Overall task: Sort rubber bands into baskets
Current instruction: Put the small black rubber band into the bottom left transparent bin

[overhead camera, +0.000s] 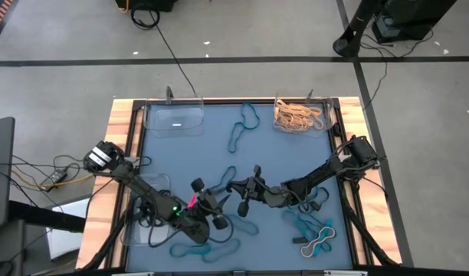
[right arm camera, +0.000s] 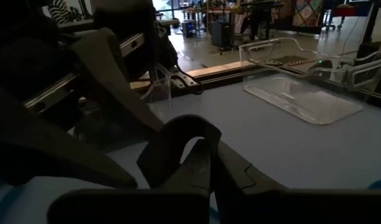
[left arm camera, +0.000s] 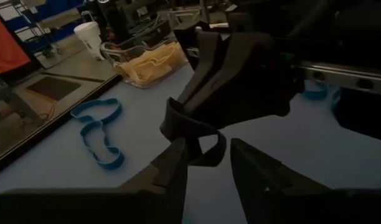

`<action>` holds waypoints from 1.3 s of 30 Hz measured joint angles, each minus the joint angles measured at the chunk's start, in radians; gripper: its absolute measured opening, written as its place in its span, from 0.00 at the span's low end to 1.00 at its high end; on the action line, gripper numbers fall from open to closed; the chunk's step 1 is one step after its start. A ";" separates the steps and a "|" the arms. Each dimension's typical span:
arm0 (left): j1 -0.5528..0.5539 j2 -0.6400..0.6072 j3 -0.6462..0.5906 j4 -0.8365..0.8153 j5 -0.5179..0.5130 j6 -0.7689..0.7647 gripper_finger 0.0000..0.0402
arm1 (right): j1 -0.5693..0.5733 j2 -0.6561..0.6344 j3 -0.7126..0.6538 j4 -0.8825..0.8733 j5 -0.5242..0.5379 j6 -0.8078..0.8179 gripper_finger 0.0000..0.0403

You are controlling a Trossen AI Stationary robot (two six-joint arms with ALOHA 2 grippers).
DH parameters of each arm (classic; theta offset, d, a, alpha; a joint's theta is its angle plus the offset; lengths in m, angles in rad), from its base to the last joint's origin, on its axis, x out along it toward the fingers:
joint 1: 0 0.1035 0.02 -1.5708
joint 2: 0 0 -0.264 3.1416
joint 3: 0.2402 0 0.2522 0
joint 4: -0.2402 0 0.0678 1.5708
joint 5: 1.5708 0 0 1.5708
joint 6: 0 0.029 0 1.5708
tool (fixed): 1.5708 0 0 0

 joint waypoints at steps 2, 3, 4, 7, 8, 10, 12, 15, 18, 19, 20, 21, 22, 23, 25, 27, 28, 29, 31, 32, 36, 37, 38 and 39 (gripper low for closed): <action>0.005 0.000 0.000 0.001 0.007 0.008 0.31 | 0.000 0.000 0.000 0.000 -0.003 0.000 0.03; 0.007 0.000 0.000 0.003 0.025 0.016 0.30 | 0.000 0.000 0.000 0.001 -0.005 0.000 0.03; 0.012 0.000 0.000 0.005 0.048 0.022 0.28 | 0.000 0.000 0.000 0.001 -0.005 0.000 0.03; 0.023 0.000 0.000 0.003 0.120 0.026 0.23 | 0.000 0.000 0.000 0.002 -0.006 0.000 0.03; 0.026 0.000 0.000 0.003 0.136 0.027 0.21 | 0.000 0.000 0.000 0.002 -0.006 0.000 0.03; 0.029 0.000 0.000 0.003 0.150 0.028 0.17 | 0.000 0.000 0.000 0.003 -0.006 0.000 0.03; 0.030 0.000 0.000 0.003 0.150 0.028 0.12 | 0.000 0.000 0.000 0.010 -0.006 0.000 0.03; 0.029 0.000 0.000 0.003 0.147 0.027 0.03 | 0.000 0.000 0.000 0.013 -0.007 -0.001 0.03; 0.031 0.000 0.000 0.008 0.141 0.027 0.01 | 0.000 0.000 0.000 0.017 -0.010 -0.001 0.03; 0.032 0.000 0.000 0.011 0.141 0.027 0.01 | 0.000 0.000 0.000 0.017 -0.015 -0.001 0.03; 0.032 0.000 0.000 0.012 0.141 0.026 0.01 | 0.000 0.000 0.000 0.016 -0.018 -0.001 0.03; 0.032 0.000 0.000 0.011 0.141 0.026 0.01 | 0.000 0.000 0.000 0.016 -0.022 -0.002 0.03; 0.032 0.000 0.000 0.011 0.141 0.027 0.01 | 0.000 0.000 0.000 0.017 -0.023 -0.006 0.04; 0.032 0.000 0.000 0.011 0.140 0.027 0.01 | 0.000 0.000 0.000 0.016 -0.023 -0.014 0.05; 0.030 0.000 0.000 0.010 0.139 0.027 0.01 | 0.000 0.000 0.000 0.016 -0.021 -0.029 0.08; 0.024 -0.006 0.000 0.003 0.138 0.027 0.00 | 0.000 -0.001 0.000 0.016 -0.013 -0.047 0.13; 0.019 -0.011 0.000 0.002 0.138 0.028 0.00 | 0.000 -0.001 0.000 0.016 -0.011 -0.060 0.16; 0.014 -0.017 0.000 0.002 0.137 0.029 0.00 | 0.000 -0.001 0.000 0.016 -0.002 -0.068 0.18; 0.004 -0.033 0.000 0.001 0.135 0.040 0.00 | 0.003 -0.001 0.000 0.013 0.021 -0.087 0.24; -0.002 -0.044 0.000 0.001 0.136 0.049 0.00 | 0.006 -0.002 0.000 0.010 0.038 -0.095 0.26; -0.035 -0.100 0.000 -0.051 0.122 0.050 0.00 | 0.033 -0.002 0.000 -0.006 0.155 -0.169 0.37; -0.045 -0.117 0.000 -0.077 0.110 0.043 0.00 | 0.045 -0.002 0.000 -0.006 0.192 -0.197 0.40; -0.056 -0.135 0.000 -0.110 0.101 0.027 0.00 | 0.057 -0.002 0.000 -0.006 0.238 -0.229 0.42; -0.066 -0.152 0.000 -0.147 0.092 0.011 0.00 | 0.071 -0.002 0.000 -0.006 0.286 -0.259 0.44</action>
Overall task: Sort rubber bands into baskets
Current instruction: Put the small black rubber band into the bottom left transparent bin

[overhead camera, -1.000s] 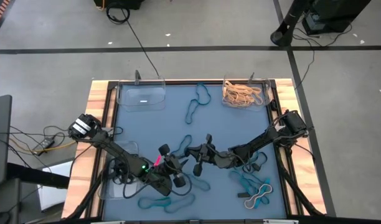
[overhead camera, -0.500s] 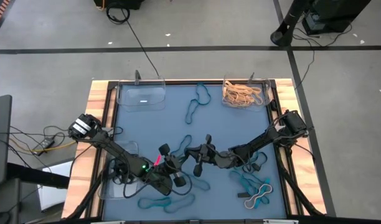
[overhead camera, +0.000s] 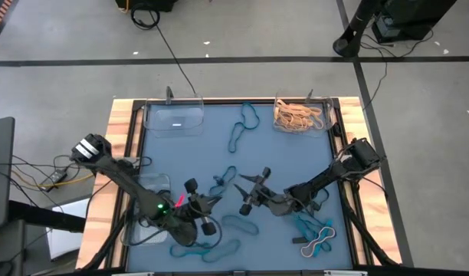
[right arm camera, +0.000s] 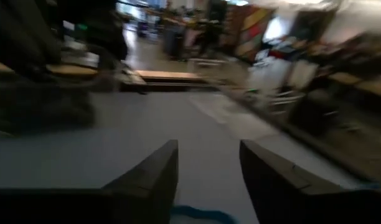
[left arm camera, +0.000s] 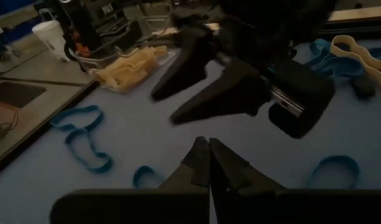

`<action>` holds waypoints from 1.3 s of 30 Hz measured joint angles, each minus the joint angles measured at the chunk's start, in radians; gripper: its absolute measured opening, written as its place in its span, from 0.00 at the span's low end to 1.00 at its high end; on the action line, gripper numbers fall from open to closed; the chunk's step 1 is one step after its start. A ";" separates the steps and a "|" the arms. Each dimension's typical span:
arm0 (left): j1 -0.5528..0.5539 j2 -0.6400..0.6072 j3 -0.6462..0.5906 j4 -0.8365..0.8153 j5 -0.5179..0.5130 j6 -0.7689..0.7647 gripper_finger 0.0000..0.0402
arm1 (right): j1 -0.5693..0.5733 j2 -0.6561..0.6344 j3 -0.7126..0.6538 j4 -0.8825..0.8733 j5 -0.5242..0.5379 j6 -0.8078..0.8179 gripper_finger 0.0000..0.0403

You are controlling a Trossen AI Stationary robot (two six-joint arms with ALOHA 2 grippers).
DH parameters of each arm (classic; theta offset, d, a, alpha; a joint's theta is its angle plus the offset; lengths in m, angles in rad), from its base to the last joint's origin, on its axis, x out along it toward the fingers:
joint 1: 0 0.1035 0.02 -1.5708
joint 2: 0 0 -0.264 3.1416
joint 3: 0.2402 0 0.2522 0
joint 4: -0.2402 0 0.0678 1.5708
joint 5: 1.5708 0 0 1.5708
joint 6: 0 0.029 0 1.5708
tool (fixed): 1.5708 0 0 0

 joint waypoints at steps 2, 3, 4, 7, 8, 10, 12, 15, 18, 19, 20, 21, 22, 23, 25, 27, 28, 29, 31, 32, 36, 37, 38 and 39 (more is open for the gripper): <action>-0.020 -0.033 0.000 -0.073 -0.017 -0.050 0.00 | 0.029 0.000 0.000 0.000 0.099 -0.069 0.48; -0.030 -0.054 0.000 -0.119 -0.018 -0.081 0.00 | 0.043 0.000 0.000 0.000 0.141 -0.105 0.50; -0.036 -0.071 0.000 -0.160 -0.013 -0.113 0.00 | 0.056 0.000 0.000 0.000 0.173 -0.141 0.51; -0.039 -0.102 0.002 -0.268 0.045 -0.205 0.00 | 0.084 0.000 0.000 -0.006 0.181 -0.204 0.53; -0.037 -0.102 0.002 -0.307 0.053 -0.237 0.01 | 0.089 -0.001 0.000 -0.021 0.138 -0.190 0.54; -0.021 -0.094 0.001 -0.363 0.061 -0.304 0.02 | 0.085 -0.001 0.000 -0.073 0.019 -0.096 0.53; 0.007 -0.081 0.001 -0.442 0.069 -0.369 0.05 | 0.062 -0.001 0.000 -0.138 -0.099 0.023 0.52; 0.093 -0.068 0.000 -0.546 0.151 -0.445 0.12 | 0.028 -0.001 0.000 -0.243 -0.215 0.170 0.50; 0.201 -0.068 0.000 -0.577 0.312 -0.468 0.22 | 0.010 -0.001 0.000 -0.294 -0.278 0.252 0.49; 0.233 -0.066 0.000 -0.576 0.366 -0.456 0.26 | 0.007 -0.001 0.000 -0.296 -0.289 0.258 0.48; 0.260 -0.061 0.000 -0.574 0.417 -0.442 0.30 | 0.006 -0.001 0.000 -0.296 -0.298 0.259 0.48; 0.284 -0.057 0.000 -0.573 0.457 -0.431 0.34 | 0.006 -0.001 0.000 -0.293 -0.301 0.258 0.47; 0.308 -0.051 0.000 -0.578 0.496 -0.425 0.38 | 0.006 -0.004 0.000 -0.294 -0.302 0.258 0.47; 0.331 -0.045 0.000 -0.588 0.531 -0.413 0.42 | 0.006 -0.007 0.000 -0.295 -0.302 0.258 0.47; 0.373 -0.029 0.000 -0.618 0.589 -0.398 0.48 | 0.007 -0.015 0.000 -0.301 -0.305 0.255 0.47; 0.409 -0.017 0.000 -0.648 0.626 -0.372 0.52 | 0.011 -0.023 0.000 -0.302 -0.314 0.252 0.47; 0.424 -0.012 0.000 -0.658 0.644 -0.358 0.54 | 0.014 -0.030 0.000 -0.315 -0.315 0.252 0.47; 0.437 -0.009 0.000 -0.663 0.665 -0.345 0.55 | 0.015 -0.033 0.000 -0.319 -0.317 0.252 0.47; 0.458 0.000 0.000 -0.663 0.691 -0.309 0.56 | 0.017 -0.040 0.000 -0.331 -0.321 0.252 0.47; 0.468 0.002 0.000 -0.663 0.713 -0.288 0.56 | 0.018 -0.042 0.000 -0.333 -0.322 0.252 0.47; 0.493 0.010 -0.002 -0.667 0.783 -0.196 0.55 | 0.016 -0.042 0.000 -0.338 -0.329 0.252 0.47; 0.496 0.012 -0.008 -0.664 0.790 -0.174 0.55 | 0.016 -0.042 0.000 -0.338 -0.330 0.255 0.47; 0.500 0.012 -0.016 -0.664 0.798 -0.154 0.54 | 0.016 -0.042 0.000 -0.340 -0.334 0.260 0.47; 0.503 0.012 -0.029 -0.667 0.801 -0.139 0.54 | 0.016 -0.042 0.000 -0.342 -0.334 0.261 0.46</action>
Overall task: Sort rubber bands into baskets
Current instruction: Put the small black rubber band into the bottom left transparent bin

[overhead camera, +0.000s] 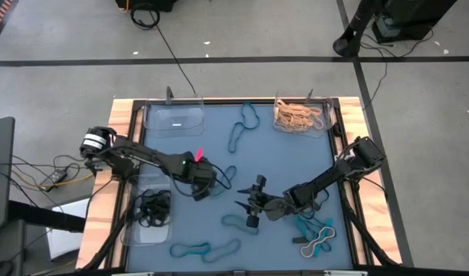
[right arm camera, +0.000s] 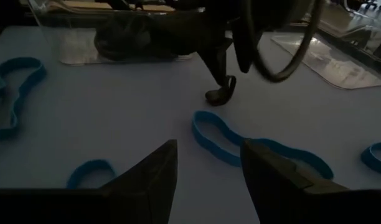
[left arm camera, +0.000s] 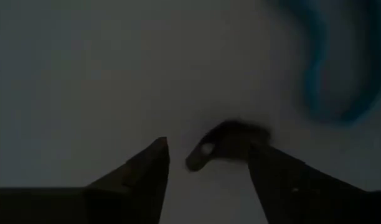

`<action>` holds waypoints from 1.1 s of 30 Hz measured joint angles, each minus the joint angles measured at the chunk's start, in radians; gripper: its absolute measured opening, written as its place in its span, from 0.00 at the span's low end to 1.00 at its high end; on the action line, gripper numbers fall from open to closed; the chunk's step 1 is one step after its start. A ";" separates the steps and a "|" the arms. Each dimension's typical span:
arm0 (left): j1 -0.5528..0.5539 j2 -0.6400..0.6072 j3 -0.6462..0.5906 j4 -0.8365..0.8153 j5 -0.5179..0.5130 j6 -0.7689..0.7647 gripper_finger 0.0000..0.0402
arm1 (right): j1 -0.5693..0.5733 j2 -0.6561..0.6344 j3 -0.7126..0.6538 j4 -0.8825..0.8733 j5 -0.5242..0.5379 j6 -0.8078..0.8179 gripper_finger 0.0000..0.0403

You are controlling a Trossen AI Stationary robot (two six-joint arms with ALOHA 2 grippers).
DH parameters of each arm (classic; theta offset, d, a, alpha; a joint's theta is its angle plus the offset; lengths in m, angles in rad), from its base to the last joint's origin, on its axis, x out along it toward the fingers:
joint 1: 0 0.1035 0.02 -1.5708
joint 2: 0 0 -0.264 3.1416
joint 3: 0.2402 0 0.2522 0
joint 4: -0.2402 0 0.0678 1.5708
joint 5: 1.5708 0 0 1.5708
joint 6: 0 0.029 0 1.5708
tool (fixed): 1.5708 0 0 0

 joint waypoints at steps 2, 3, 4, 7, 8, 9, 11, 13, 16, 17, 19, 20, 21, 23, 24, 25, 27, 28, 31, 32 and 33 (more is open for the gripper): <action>0.009 0.000 -0.033 0.004 0.026 0.023 0.53 | 0.000 0.000 0.000 0.001 -0.001 0.005 0.46; 0.014 0.000 -0.054 0.012 0.031 0.029 0.53 | 0.000 0.000 0.000 0.004 -0.002 0.014 0.46; 0.018 0.000 -0.077 0.021 0.039 0.037 0.53 | 0.000 0.000 0.000 0.004 -0.002 0.022 0.46; 0.029 -0.003 -0.130 0.057 0.043 0.053 0.53 | 0.000 0.000 0.000 0.004 -0.002 0.018 0.46; 0.033 -0.004 -0.144 0.069 0.042 0.059 0.53 | 0.000 0.000 0.000 0.005 -0.002 0.017 0.46; 0.034 -0.005 -0.154 0.081 0.042 0.063 0.53 | 0.000 0.000 0.000 0.005 -0.002 0.017 0.46; 0.035 -0.005 -0.164 0.104 0.042 0.062 0.53 | 0.000 0.000 0.000 0.005 -0.002 0.021 0.46; 0.033 -0.003 -0.158 0.110 0.039 0.074 0.52 | -0.003 0.000 0.000 0.005 -0.002 0.024 0.45; 0.032 0.000 -0.127 0.092 0.035 0.101 0.51 | -0.008 0.000 0.000 -0.002 -0.002 0.027 0.45; 0.032 0.002 -0.117 0.088 0.034 0.105 0.51 | -0.010 0.000 0.000 -0.003 -0.002 0.032 0.45; 0.033 0.005 -0.093 0.096 0.028 0.114 0.50 | -0.012 0.000 0.000 -0.005 -0.002 0.040 0.45; 0.033 0.003 -0.086 0.097 0.028 0.122 0.50 | -0.012 0.000 0.000 -0.007 -0.002 0.040 0.45; 0.033 0.002 -0.083 0.092 0.027 0.126 0.50 | -0.012 0.000 0.000 -0.010 -0.003 0.039 0.45; 0.033 0.003 -0.081 0.094 0.027 0.133 0.50 | -0.011 0.000 0.000 -0.023 -0.017 0.034 0.45; 0.033 0.003 -0.080 0.098 0.028 0.141 0.50 | -0.011 0.000 0.000 -0.030 -0.021 0.034 0.45; 0.033 0.003 -0.080 0.099 0.028 0.150 0.50 | -0.011 0.000 0.000 -0.035 -0.021 0.037 0.45; 0.033 0.003 -0.080 0.098 0.027 0.152 0.50 | -0.013 0.000 0.000 -0.040 -0.021 0.040 0.44; 0.033 0.003 -0.080 0.099 0.025 0.152 0.50 | -0.015 0.000 0.000 -0.040 -0.021 0.040 0.44; 0.033 0.003 -0.080 0.131 0.013 0.153 0.50 | -0.016 0.000 0.000 -0.041 -0.021 0.041 0.43; 0.032 0.003 -0.079 0.141 0.013 0.153 0.50 | -0.016 0.000 0.000 -0.042 -0.021 0.041 0.43; 0.031 0.003 -0.079 0.150 0.014 0.153 0.50 | -0.015 0.000 0.000 -0.041 -0.021 0.041 0.43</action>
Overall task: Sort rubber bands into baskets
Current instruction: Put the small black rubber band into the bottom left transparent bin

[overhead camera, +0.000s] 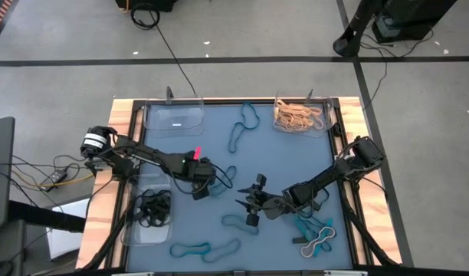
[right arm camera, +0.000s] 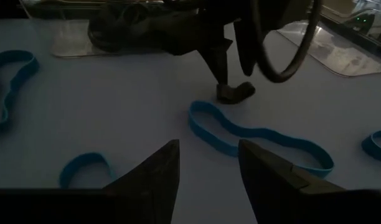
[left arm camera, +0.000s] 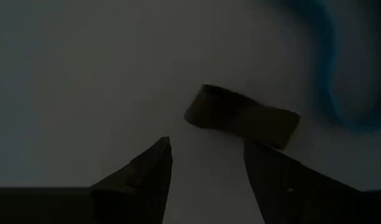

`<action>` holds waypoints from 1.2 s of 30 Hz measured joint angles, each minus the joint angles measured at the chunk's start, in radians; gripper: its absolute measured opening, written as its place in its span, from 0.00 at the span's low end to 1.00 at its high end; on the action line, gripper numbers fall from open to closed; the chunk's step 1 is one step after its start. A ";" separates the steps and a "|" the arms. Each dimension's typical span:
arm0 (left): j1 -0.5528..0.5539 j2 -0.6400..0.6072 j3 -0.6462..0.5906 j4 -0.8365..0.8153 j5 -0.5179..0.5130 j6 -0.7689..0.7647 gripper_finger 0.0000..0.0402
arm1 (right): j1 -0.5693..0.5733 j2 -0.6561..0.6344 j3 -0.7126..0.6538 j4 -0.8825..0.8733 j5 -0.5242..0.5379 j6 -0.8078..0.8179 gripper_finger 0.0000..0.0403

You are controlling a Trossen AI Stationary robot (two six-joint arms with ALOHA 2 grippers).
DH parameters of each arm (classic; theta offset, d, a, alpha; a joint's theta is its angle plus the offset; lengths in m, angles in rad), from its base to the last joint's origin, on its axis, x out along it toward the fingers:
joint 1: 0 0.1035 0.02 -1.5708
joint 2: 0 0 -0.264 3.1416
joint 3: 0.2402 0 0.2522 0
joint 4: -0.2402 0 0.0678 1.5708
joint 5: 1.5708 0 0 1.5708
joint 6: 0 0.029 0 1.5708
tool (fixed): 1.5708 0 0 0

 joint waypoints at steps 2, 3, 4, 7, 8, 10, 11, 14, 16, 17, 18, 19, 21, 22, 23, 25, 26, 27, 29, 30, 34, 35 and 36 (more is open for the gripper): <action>-0.005 0.000 0.001 0.007 -0.001 0.000 0.50 | -0.001 0.000 0.000 0.001 0.000 0.000 0.43; -0.010 0.000 0.001 0.004 -0.001 0.002 0.50 | -0.002 0.000 0.000 0.001 0.000 0.003 0.43; -0.015 0.000 0.001 0.004 -0.003 0.008 0.50 | -0.003 0.000 0.000 0.001 0.000 0.004 0.43; -0.040 0.000 0.001 0.009 -0.035 0.042 0.50 | -0.008 0.000 0.000 0.001 0.000 0.010 0.43; -0.049 0.000 0.001 0.011 -0.059 0.051 0.50 | -0.009 0.000 0.000 0.001 0.000 0.010 0.43; -0.066 -0.001 0.001 0.016 -0.104 0.064 0.50 | -0.009 0.000 0.000 0.001 0.000 0.011 0.43; -0.075 -0.001 0.001 0.018 -0.124 0.077 0.50 | -0.009 0.000 0.000 0.001 0.000 0.010 0.43; -0.102 -0.001 0.001 0.030 -0.164 0.112 0.50 | -0.008 0.000 0.000 0.000 0.000 0.010 0.43; -0.113 -0.001 0.001 0.046 -0.167 0.147 0.50 | -0.008 0.000 0.000 0.000 0.000 0.010 0.43; -0.118 -0.001 0.001 0.058 -0.168 0.163 0.50 | -0.008 0.000 0.000 0.000 0.000 0.010 0.43; -0.122 -0.001 0.001 0.071 -0.168 0.187 0.50 | -0.008 0.000 0.000 0.000 0.000 0.010 0.43; -0.126 -0.001 0.000 0.087 -0.167 0.211 0.50 | -0.008 0.000 0.000 0.000 0.000 0.010 0.43; -0.133 0.004 -0.010 0.131 -0.166 0.261 0.50 | -0.008 0.000 0.000 -0.003 0.000 0.010 0.43; -0.135 0.006 -0.018 0.151 -0.166 0.276 0.50 | -0.008 0.000 0.000 -0.004 0.000 0.010 0.43; -0.136 0.007 -0.026 0.166 -0.165 0.287 0.50 | -0.008 0.000 0.000 -0.005 0.000 0.010 0.43; -0.136 0.008 -0.037 0.189 -0.165 0.288 0.50 | -0.008 0.000 0.000 -0.005 0.000 0.010 0.43; -0.136 0.008 -0.039 0.186 -0.165 0.288 0.50 | -0.008 0.000 0.000 -0.005 0.000 0.010 0.43; -0.136 0.008 -0.040 0.176 -0.165 0.288 0.49 | -0.008 0.000 0.000 -0.006 0.000 0.010 0.43; -0.136 0.008 -0.040 0.171 -0.165 0.284 0.45 | -0.008 0.000 0.000 -0.006 0.000 0.009 0.43; -0.136 0.008 -0.040 0.172 -0.165 0.284 0.42 | -0.008 0.000 0.000 -0.006 0.000 0.009 0.43; -0.136 0.009 -0.040 0.172 -0.142 0.285 0.25 | -0.008 0.000 0.000 -0.006 0.000 0.010 0.43; -0.136 0.009 -0.040 0.173 -0.140 0.285 0.21 | -0.008 0.000 0.000 -0.006 0.000 0.010 0.43; -0.136 0.009 -0.040 0.174 -0.139 0.283 0.17 | -0.008 0.000 0.000 -0.006 0.000 0.010 0.43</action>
